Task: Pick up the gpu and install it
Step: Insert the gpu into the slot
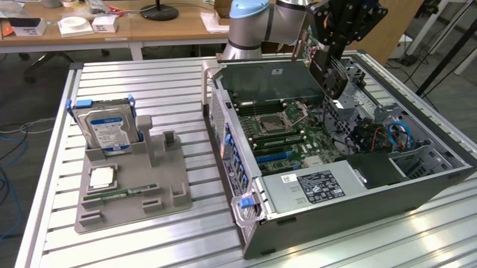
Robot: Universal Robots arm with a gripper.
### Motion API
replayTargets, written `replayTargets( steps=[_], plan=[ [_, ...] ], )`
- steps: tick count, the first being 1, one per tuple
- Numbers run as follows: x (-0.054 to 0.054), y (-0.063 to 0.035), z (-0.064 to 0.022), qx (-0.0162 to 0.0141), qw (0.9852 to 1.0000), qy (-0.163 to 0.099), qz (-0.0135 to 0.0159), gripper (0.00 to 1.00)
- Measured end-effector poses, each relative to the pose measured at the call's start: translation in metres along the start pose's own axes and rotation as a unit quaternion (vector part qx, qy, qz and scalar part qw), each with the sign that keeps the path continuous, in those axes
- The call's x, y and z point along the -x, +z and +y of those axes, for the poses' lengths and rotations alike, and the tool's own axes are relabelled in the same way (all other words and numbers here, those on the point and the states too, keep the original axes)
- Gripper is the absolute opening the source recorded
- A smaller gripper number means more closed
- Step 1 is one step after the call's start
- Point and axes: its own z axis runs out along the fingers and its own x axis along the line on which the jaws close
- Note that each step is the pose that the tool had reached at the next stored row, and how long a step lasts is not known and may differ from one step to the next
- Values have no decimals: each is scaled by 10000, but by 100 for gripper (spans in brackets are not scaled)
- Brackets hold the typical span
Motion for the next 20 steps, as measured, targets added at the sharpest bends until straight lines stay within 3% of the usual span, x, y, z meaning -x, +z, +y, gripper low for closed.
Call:
replayTargets(
  steps=[20],
  plan=[
    [0,0,0,6,9998,-212,2,25]
  ],
)
